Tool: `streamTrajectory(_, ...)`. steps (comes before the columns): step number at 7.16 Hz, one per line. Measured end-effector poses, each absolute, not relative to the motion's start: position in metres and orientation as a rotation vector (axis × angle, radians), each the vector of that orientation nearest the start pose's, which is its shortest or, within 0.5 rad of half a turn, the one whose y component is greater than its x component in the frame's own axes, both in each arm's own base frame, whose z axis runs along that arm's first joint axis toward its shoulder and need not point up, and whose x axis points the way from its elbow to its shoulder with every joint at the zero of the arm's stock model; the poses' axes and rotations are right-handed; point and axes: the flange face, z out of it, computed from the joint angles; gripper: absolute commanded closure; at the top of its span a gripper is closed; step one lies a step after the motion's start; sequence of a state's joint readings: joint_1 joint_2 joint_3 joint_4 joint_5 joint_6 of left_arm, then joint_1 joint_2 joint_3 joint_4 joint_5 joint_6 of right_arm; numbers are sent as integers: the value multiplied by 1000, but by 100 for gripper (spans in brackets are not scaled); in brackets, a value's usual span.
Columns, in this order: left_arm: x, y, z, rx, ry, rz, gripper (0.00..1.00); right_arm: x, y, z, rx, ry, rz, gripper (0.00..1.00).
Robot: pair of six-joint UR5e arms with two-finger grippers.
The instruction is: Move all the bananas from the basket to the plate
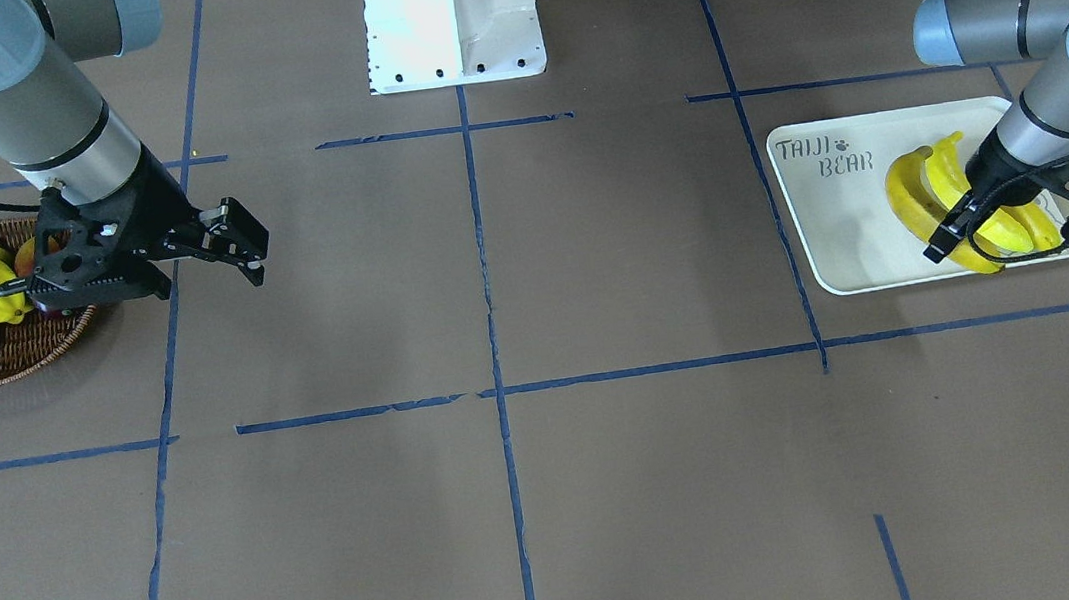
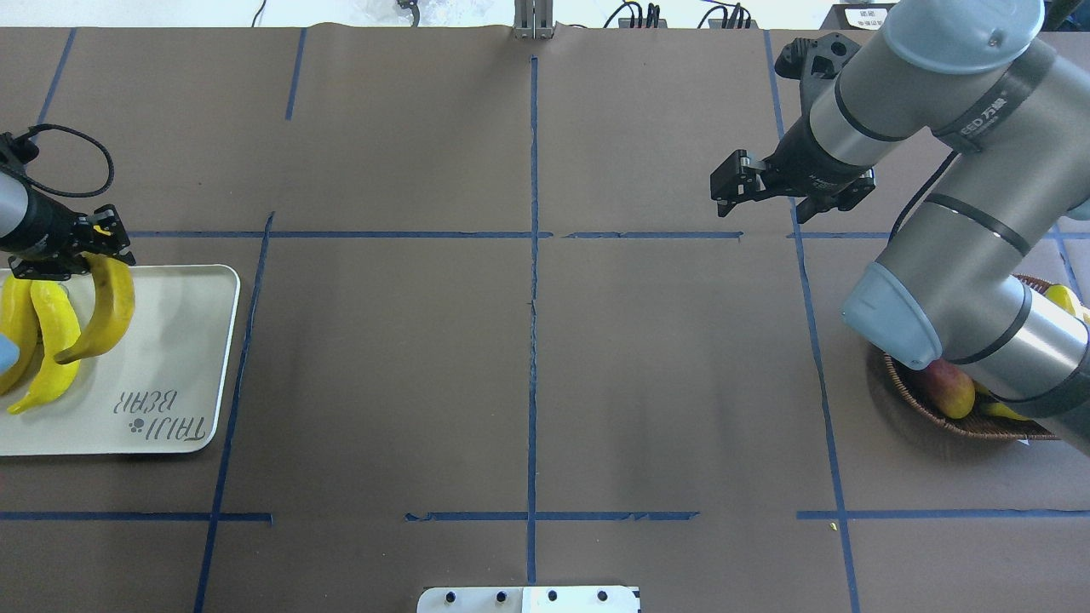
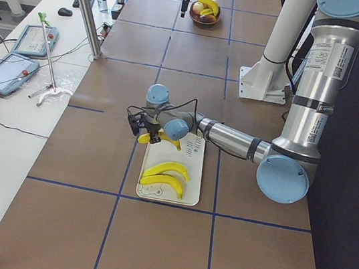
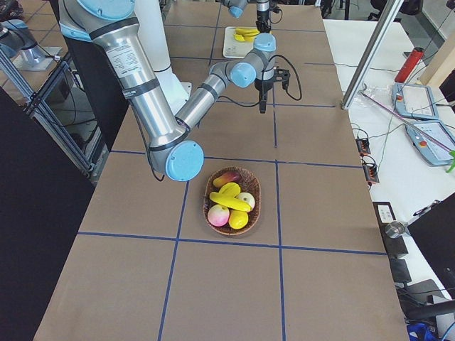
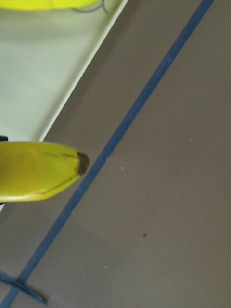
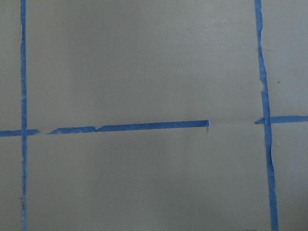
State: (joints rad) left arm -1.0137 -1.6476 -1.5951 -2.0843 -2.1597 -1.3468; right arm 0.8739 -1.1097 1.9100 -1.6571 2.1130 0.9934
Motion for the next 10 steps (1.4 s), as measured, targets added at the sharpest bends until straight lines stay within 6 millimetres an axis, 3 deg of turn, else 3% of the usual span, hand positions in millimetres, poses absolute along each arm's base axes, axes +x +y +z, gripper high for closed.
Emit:
streamTrajectory(1, 224, -507, 577, -119, 807, -548, 91, -316, -508, 263, 75, -863, 80, 0)
streamTrajectory(2, 223, -506, 594, -116, 797, -542, 10, -315, -508, 263, 76, -863, 79, 0)
streamTrajectory(3, 223, -506, 604, -110, 798, -536, 0, -315, -509, 263, 76, -863, 79, 0)
streamTrajectory(5, 222, -506, 601, -95, 817, -515, 0, -313, -509, 262, 79, -864, 80, 0)
streamTrajectory(6, 221, -506, 589, -89, 838, -503, 0, -311, -510, 262, 82, -865, 82, 0)
streamTrajectory(8, 195, -513, 553, -93, 932, -484, 0, -302, -514, 263, 90, -862, 89, 0)
streamTrajectory(10, 159, -514, 506, -61, 1019, -367, 0, -271, -518, 285, 93, -843, 48, 0)
